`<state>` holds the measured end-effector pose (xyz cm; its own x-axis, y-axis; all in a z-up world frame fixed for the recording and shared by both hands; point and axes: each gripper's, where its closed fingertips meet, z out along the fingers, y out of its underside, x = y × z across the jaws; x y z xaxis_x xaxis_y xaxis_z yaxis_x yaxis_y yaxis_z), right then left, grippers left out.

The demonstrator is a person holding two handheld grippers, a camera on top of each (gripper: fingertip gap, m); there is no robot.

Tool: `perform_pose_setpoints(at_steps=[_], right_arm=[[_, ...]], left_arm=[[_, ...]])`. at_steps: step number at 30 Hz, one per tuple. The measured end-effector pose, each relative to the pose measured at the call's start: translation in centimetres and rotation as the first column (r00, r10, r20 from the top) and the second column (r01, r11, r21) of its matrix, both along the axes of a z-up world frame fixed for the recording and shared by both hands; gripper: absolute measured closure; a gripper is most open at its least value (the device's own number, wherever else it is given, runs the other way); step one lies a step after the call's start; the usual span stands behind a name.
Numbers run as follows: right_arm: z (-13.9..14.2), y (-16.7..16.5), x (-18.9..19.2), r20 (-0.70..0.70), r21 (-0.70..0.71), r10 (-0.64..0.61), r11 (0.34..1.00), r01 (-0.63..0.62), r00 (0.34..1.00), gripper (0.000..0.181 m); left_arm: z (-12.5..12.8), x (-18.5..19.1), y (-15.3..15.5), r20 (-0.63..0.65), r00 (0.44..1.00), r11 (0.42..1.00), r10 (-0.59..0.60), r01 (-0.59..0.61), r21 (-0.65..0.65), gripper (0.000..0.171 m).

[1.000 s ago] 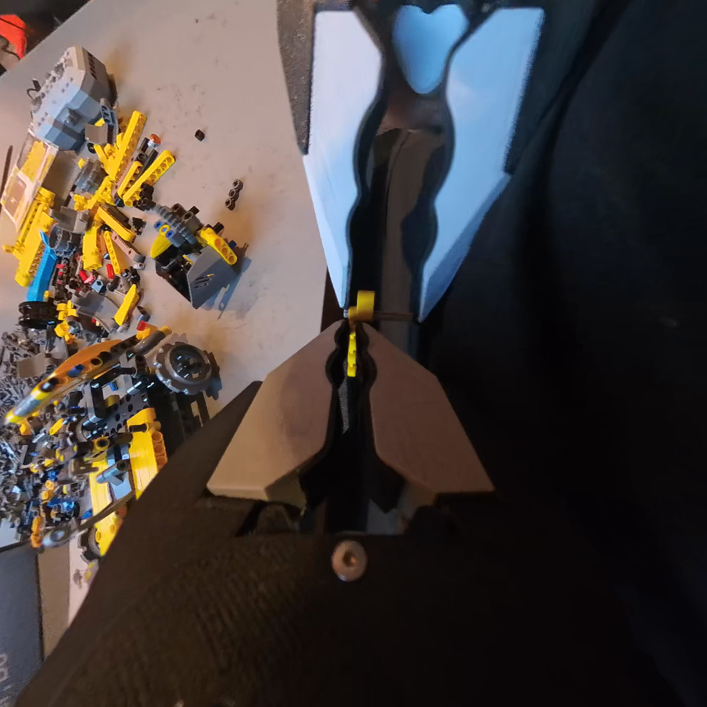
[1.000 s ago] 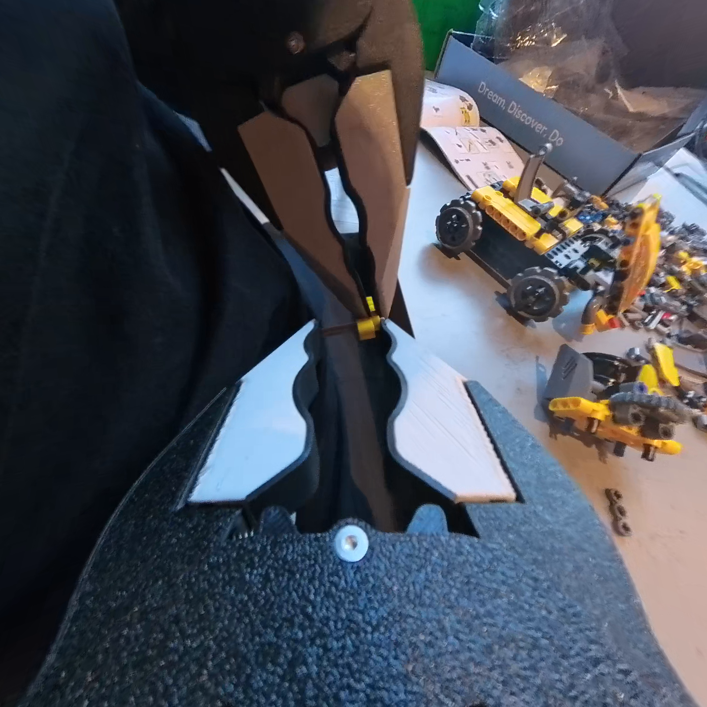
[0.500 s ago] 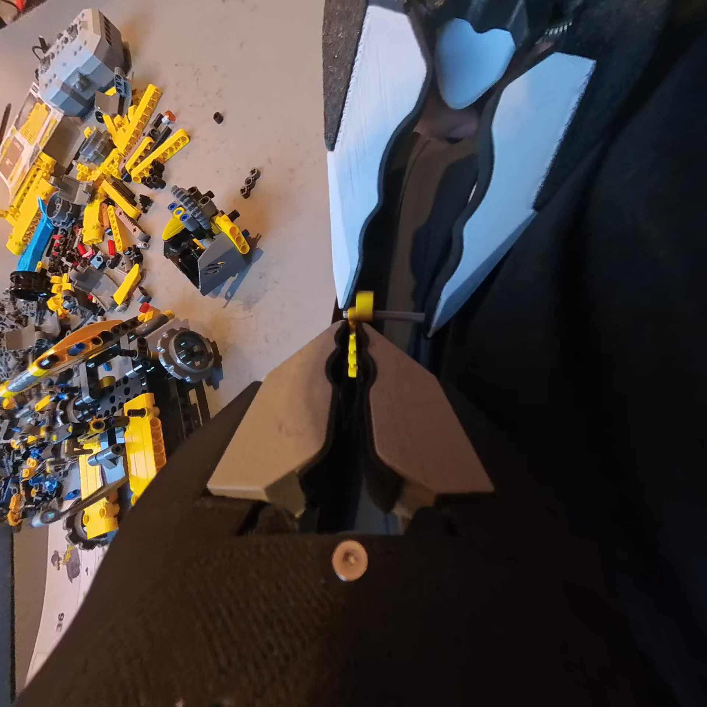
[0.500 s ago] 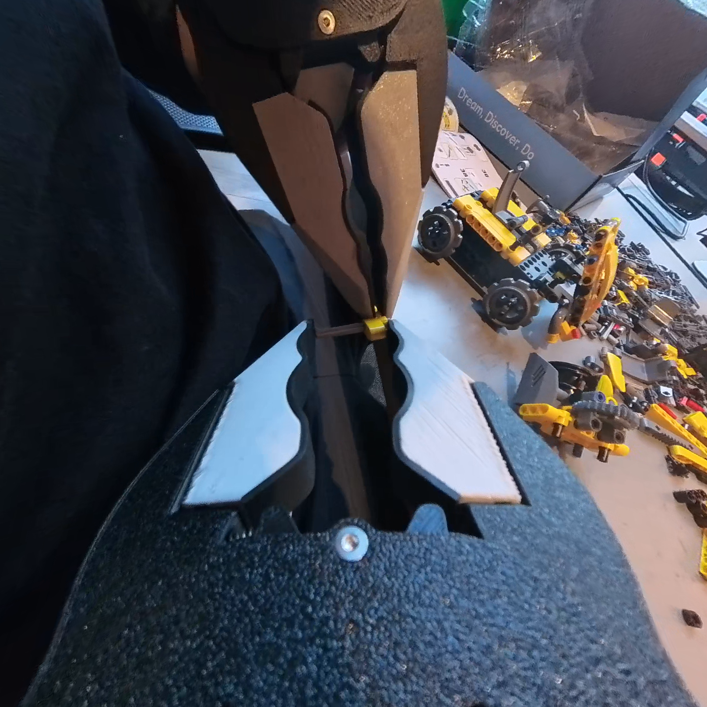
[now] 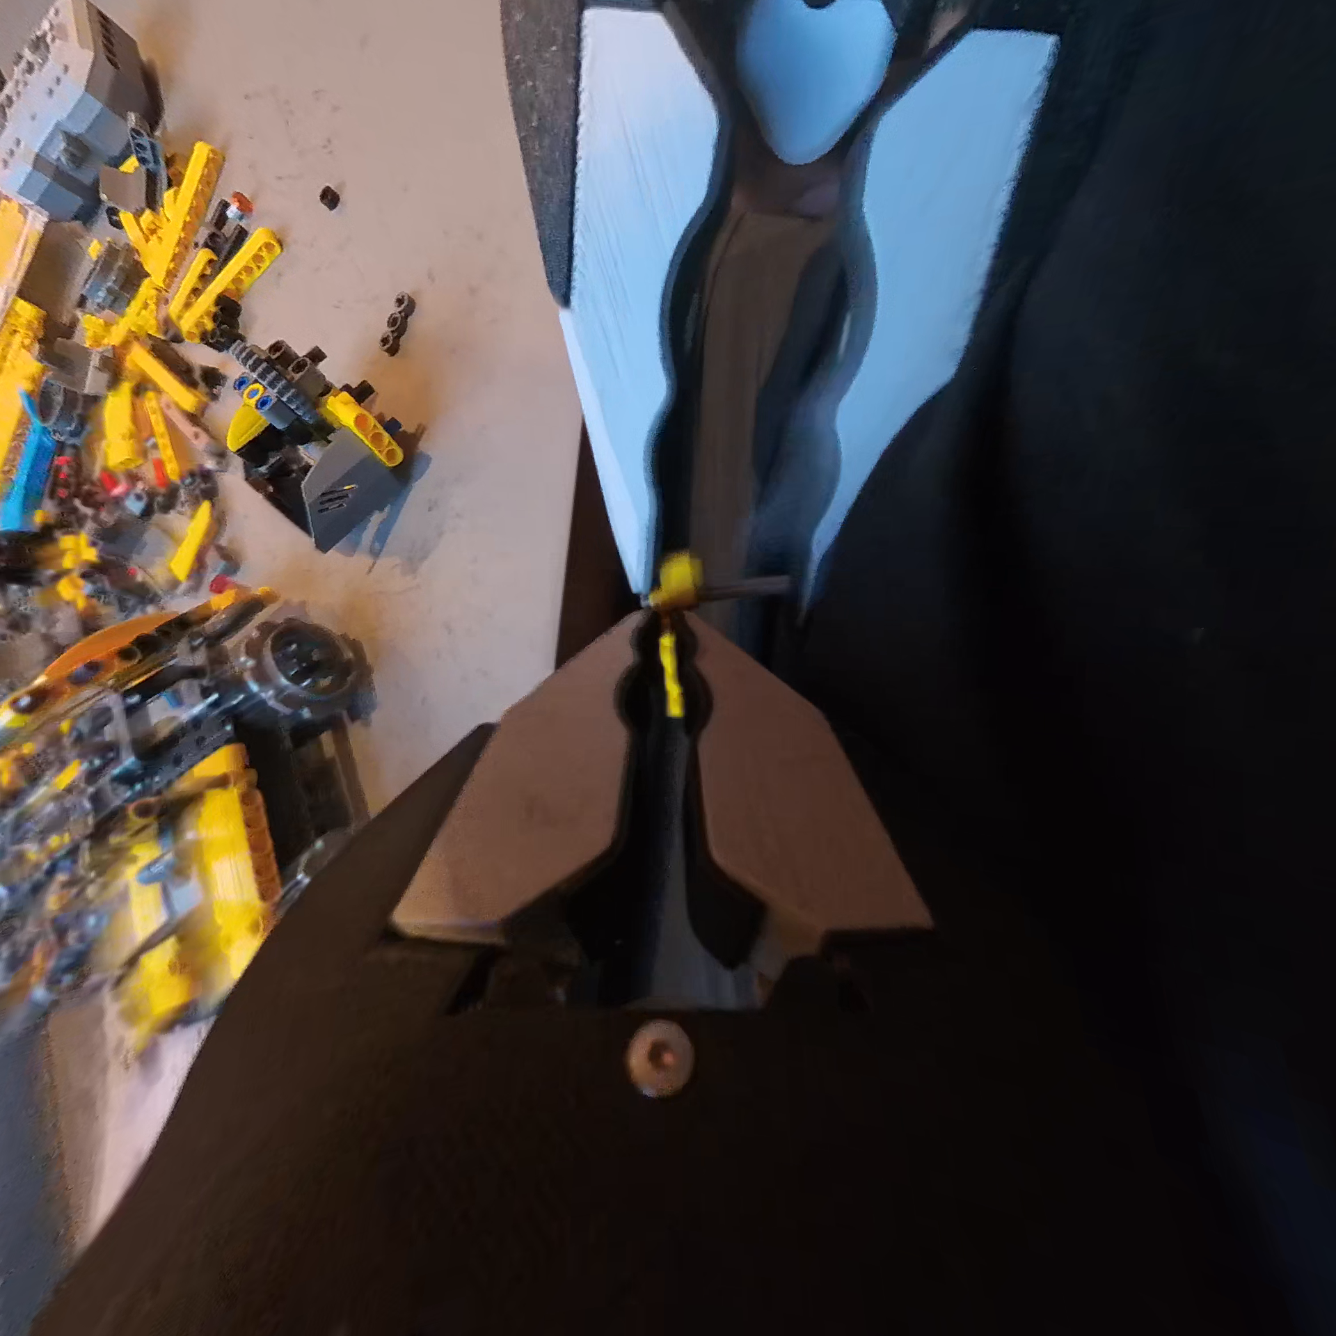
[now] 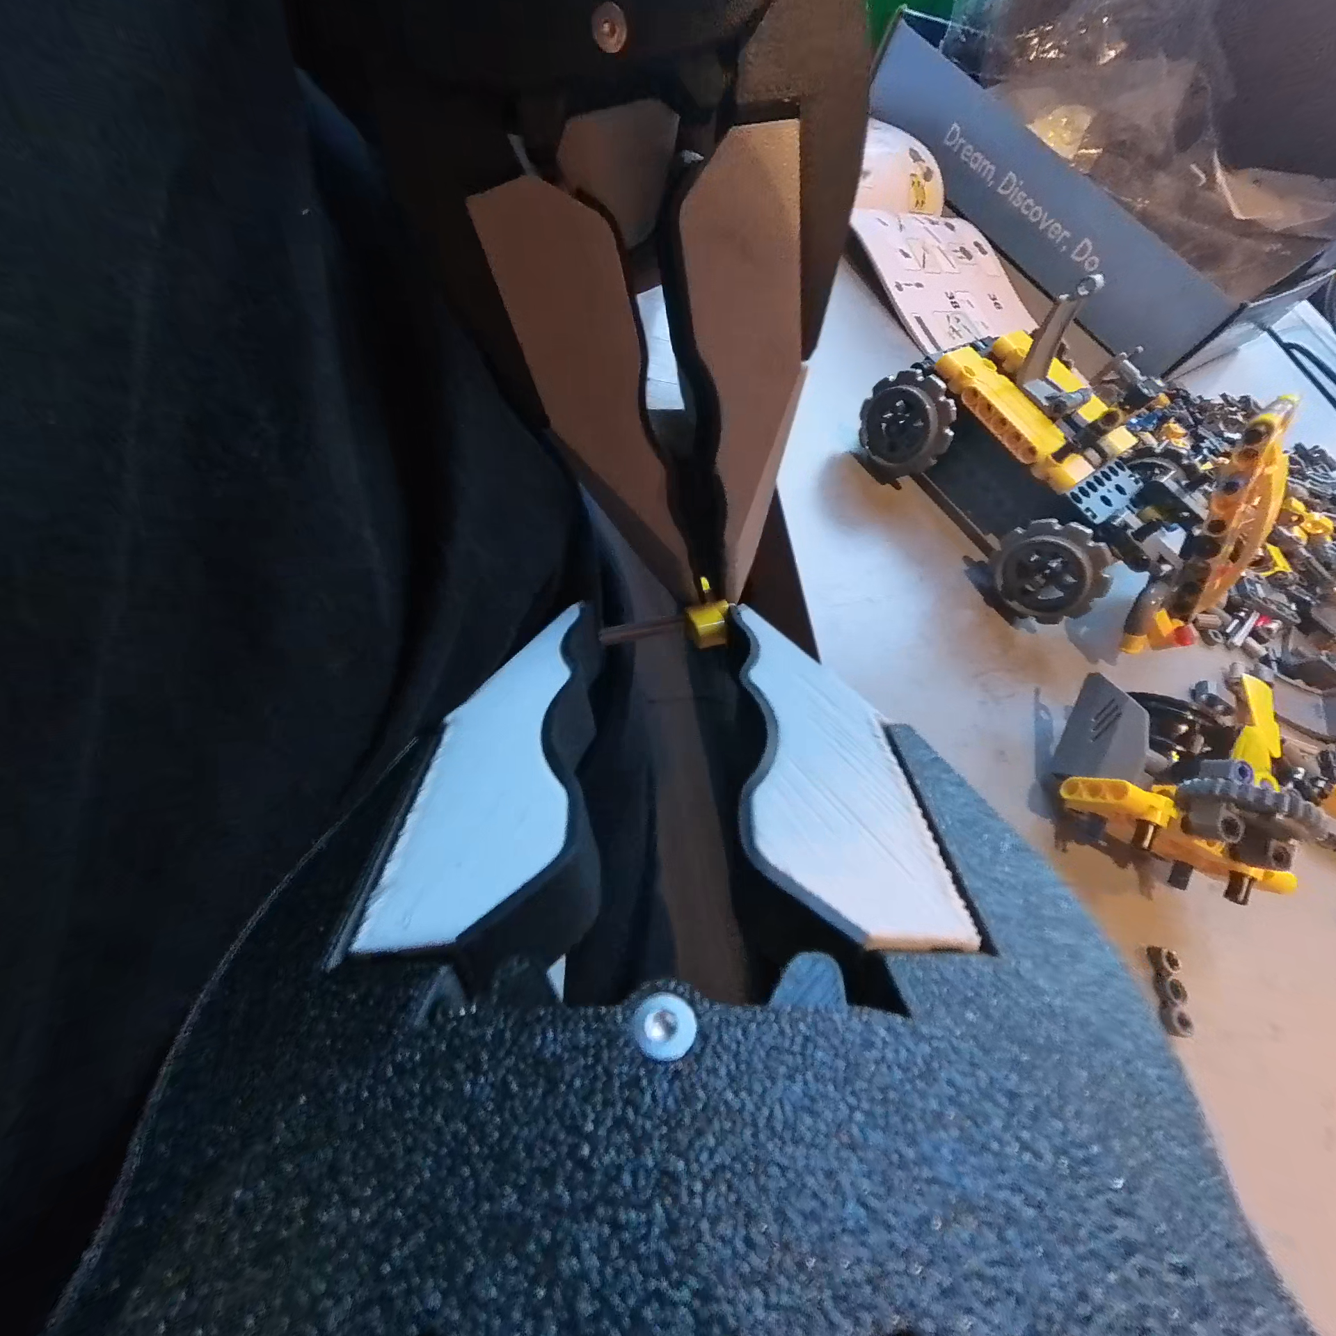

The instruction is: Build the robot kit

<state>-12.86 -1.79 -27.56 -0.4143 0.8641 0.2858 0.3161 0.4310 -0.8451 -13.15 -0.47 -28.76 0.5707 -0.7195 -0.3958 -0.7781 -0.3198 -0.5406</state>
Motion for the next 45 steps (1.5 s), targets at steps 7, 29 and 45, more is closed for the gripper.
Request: perform_pose_setpoints(at_steps=[7,29,45], right_arm=[[0.2,0.6,-0.3,-0.045,-0.032,-0.011,0.999,0.01,0.999,0.181],[3.2,6.7,-2.6,0.013,-0.389,-0.2,0.902,0.189,0.98,0.171],[2.0,7.4,-2.0,-0.002,-0.322,-0.153,0.936,0.144,0.988,0.174]], left_arm=[[-0.4,0.0,0.2,0.025,0.999,1.0,-0.02,0.021,-0.012,0.171],[5.0,-2.4,6.6,-0.34,0.939,0.866,0.059,0.121,0.485,0.17],[4.7,-2.4,6.2,-0.081,0.997,0.923,-0.018,0.048,0.381,0.158]])
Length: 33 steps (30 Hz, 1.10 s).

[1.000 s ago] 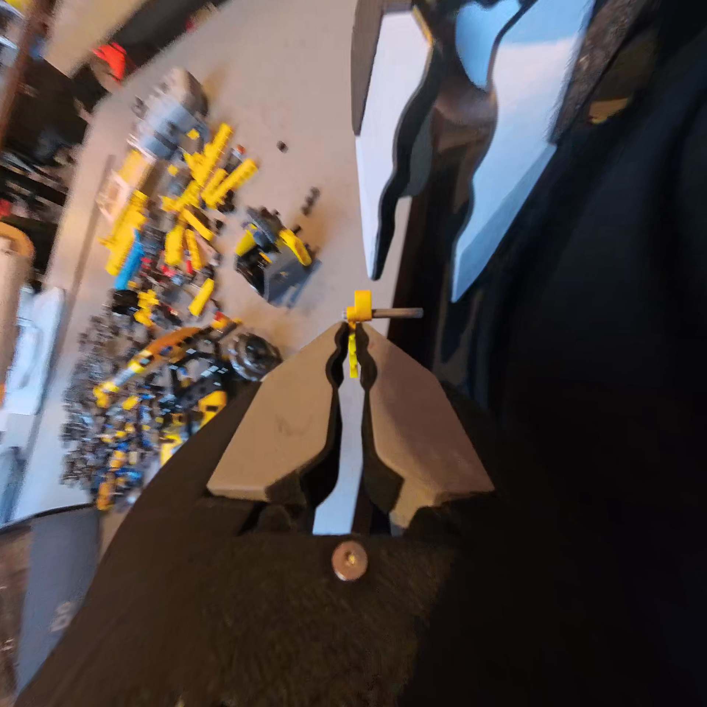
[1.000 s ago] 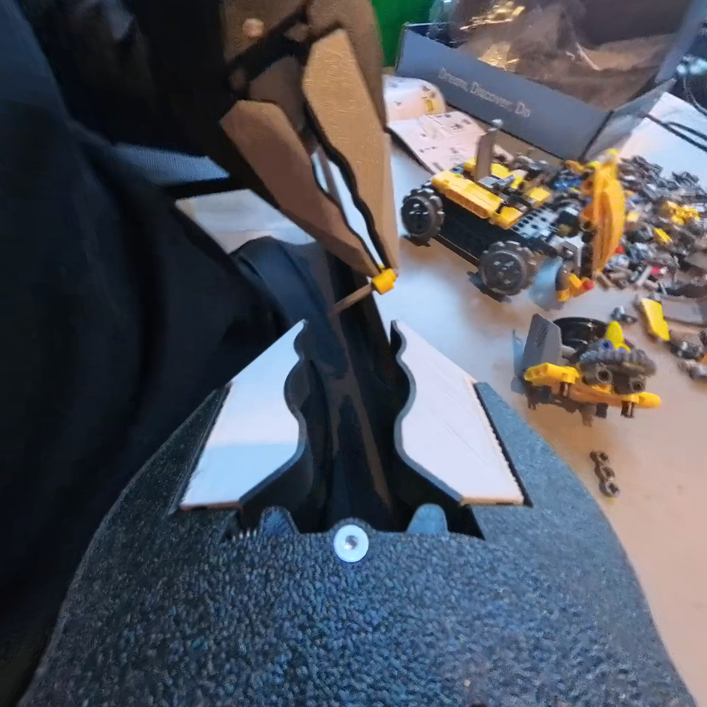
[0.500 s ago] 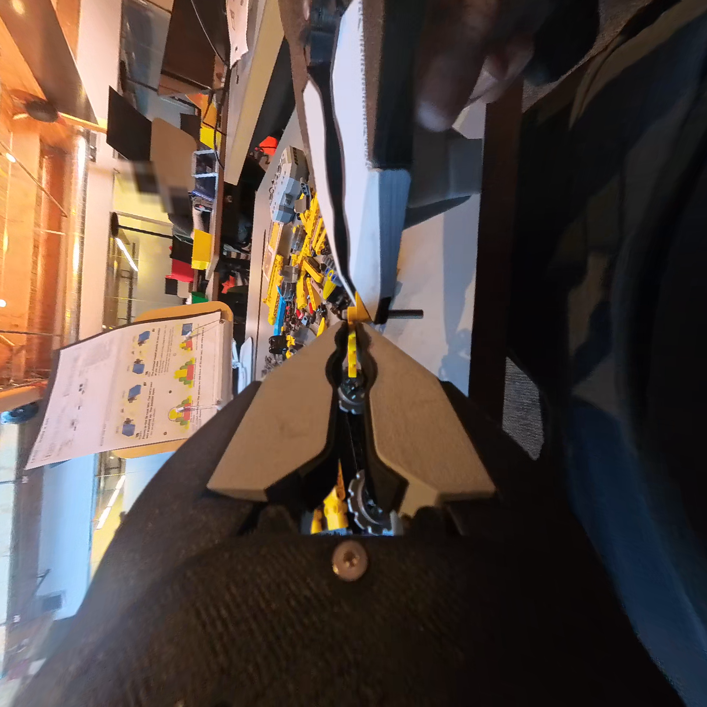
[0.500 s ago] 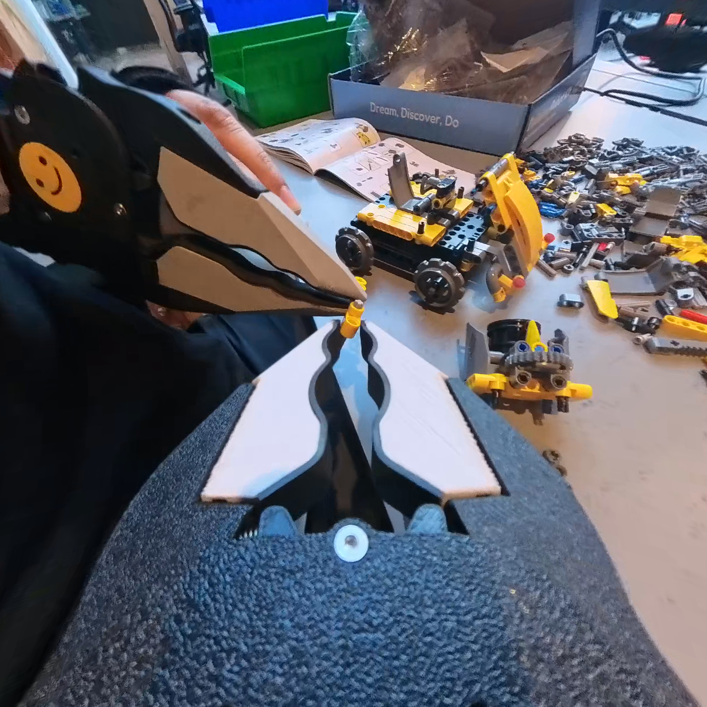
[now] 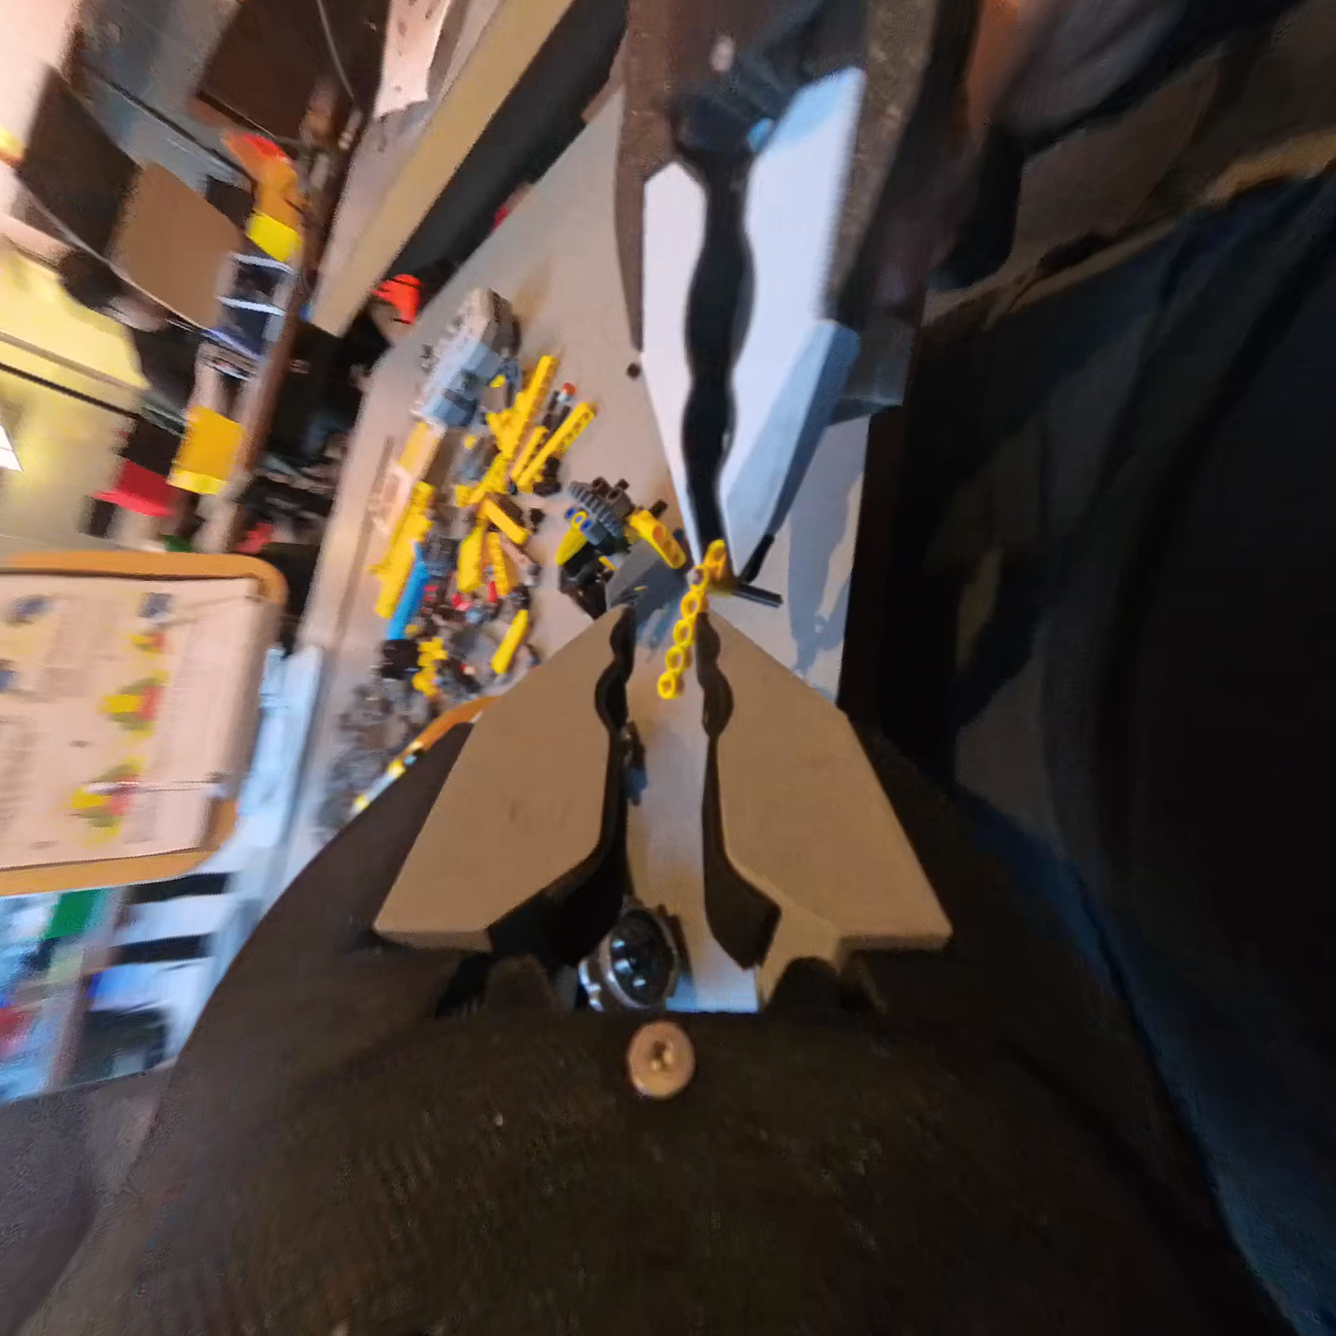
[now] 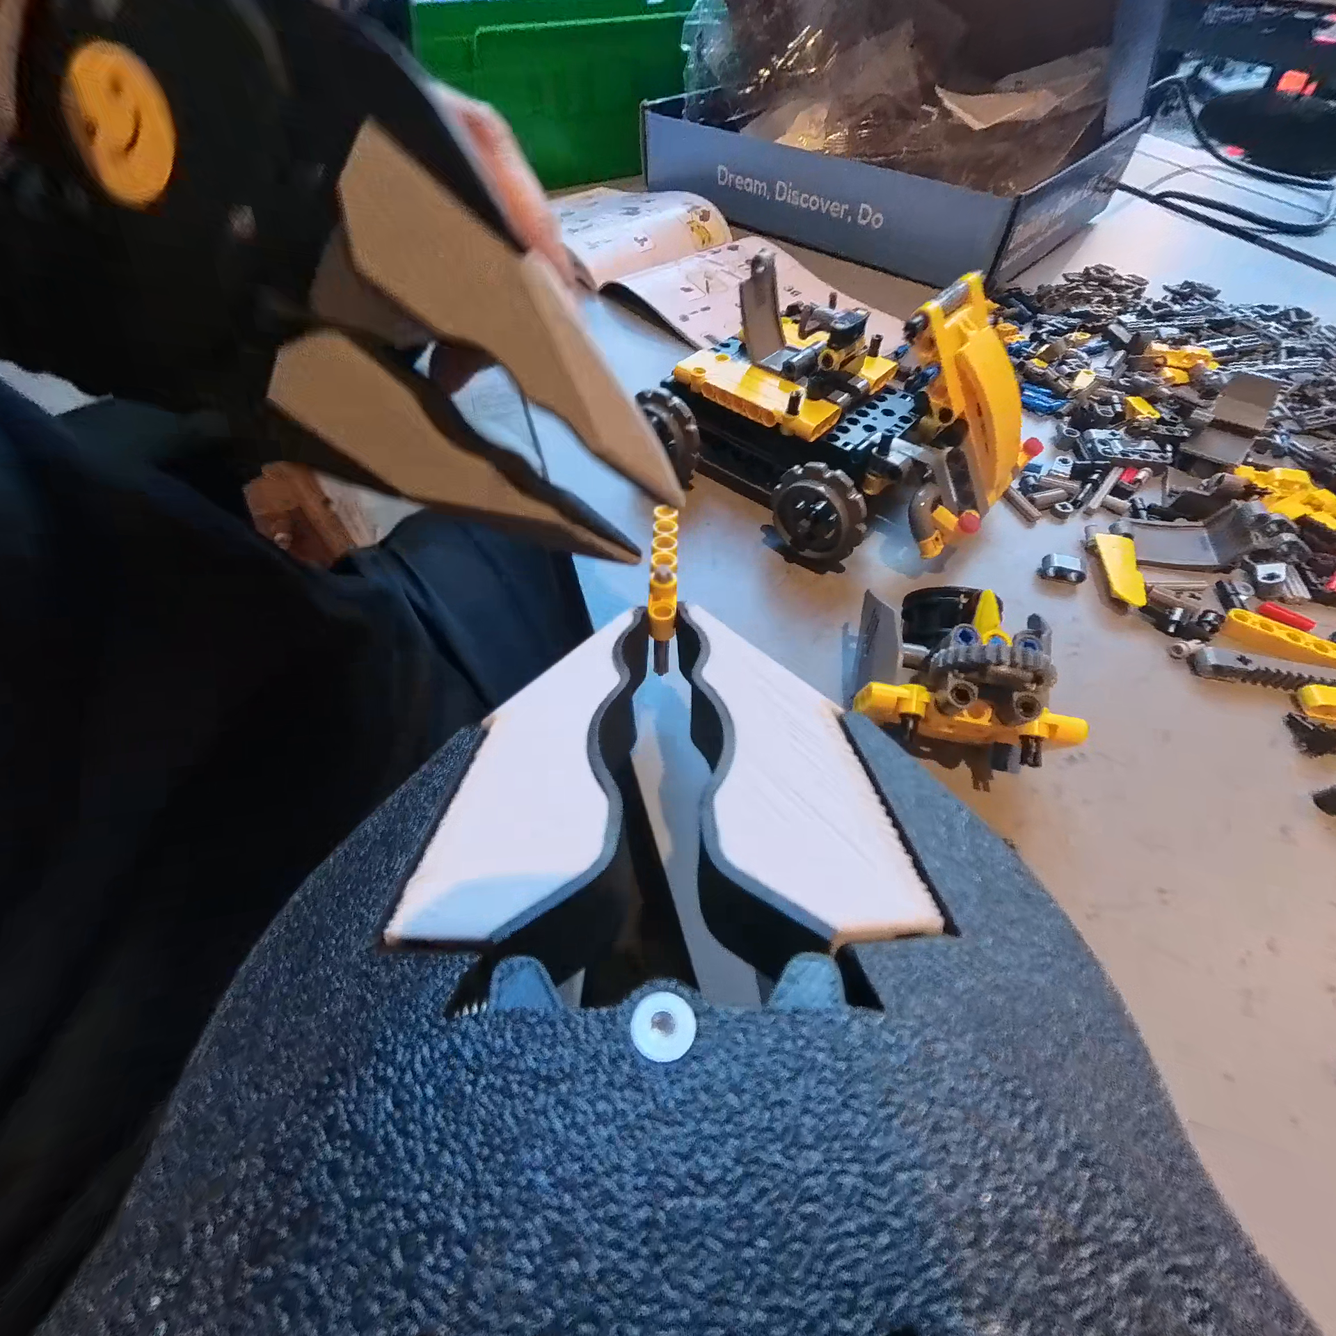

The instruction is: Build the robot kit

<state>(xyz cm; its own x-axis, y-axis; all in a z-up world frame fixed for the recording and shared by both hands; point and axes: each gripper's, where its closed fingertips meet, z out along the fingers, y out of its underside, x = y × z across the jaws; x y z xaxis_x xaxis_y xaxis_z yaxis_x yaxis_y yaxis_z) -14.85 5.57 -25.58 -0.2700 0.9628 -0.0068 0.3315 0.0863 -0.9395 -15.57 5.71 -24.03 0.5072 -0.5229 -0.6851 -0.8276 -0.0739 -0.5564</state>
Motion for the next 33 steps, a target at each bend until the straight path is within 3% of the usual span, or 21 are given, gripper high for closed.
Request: perform_pose_setpoints(at_steps=[3,6,10,19,26,31,33], right_arm=[[-0.1,-0.5,0.4,-0.009,0.007,0.051,0.999,-0.051,0.999,0.174],[0.3,-0.9,0.7,-0.03,0.012,0.1,0.995,-0.1,0.995,0.174],[0.3,-0.7,1.1,-0.025,0.014,0.122,0.992,-0.122,0.992,0.174],[-0.6,-0.4,1.5,0.019,0.005,0.14,0.99,-0.14,0.99,0.174],[-1.8,-0.1,1.5,0.136,0.086,0.114,0.988,-0.126,0.984,0.174],[-1.2,-0.3,1.4,0.18,0.123,0.131,0.98,-0.155,0.975,0.165],[-1.5,0.0,1.2,0.21,0.152,0.115,0.977,-0.148,0.971,0.173]], left_arm=[[0.3,0.0,-0.4,0.227,0.974,0.985,-0.014,0.053,-0.167,0.147],[-0.5,0.2,-0.6,0.388,0.922,0.93,0.004,0.139,-0.341,0.149],[-0.7,1.4,-1.0,0.547,0.837,0.87,-0.012,0.278,-0.407,0.165],[-2.1,2.4,-0.7,0.606,0.796,0.827,0.011,0.334,-0.453,0.162],[-3.0,2.3,-0.4,0.491,0.871,0.841,-0.015,0.276,-0.465,0.167],[-2.7,2.2,0.0,0.464,0.885,0.859,-0.039,0.266,-0.436,0.167],[-2.9,2.2,0.0,0.47,0.882,0.858,-0.04,0.271,-0.436,0.167]])
